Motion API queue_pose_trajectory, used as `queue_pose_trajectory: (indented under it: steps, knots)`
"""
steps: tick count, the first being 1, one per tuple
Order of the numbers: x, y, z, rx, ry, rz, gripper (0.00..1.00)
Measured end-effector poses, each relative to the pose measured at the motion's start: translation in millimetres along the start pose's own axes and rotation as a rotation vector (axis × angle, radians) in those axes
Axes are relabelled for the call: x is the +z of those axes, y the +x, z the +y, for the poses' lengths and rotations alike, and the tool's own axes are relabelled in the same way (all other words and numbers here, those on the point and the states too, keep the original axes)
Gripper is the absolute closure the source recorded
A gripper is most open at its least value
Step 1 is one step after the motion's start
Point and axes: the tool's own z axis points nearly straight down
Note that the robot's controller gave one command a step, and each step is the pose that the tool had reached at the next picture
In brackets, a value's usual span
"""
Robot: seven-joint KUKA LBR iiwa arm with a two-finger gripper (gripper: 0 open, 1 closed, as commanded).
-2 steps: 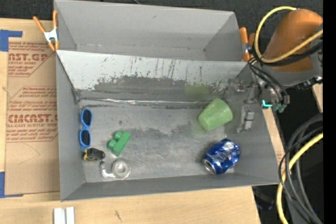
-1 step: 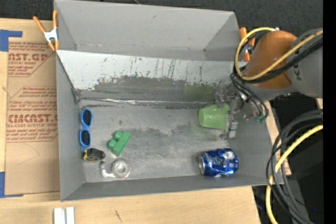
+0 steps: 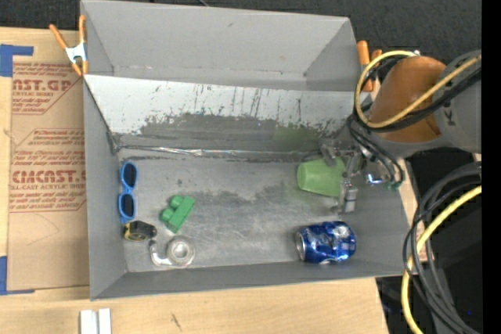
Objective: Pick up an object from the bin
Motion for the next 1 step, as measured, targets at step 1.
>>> queue_pose_trajectory:
  steps: [1]
  knots:
    - [-2.2,-2.0,1.2,-0.002,-0.001,-0.003,1.0]
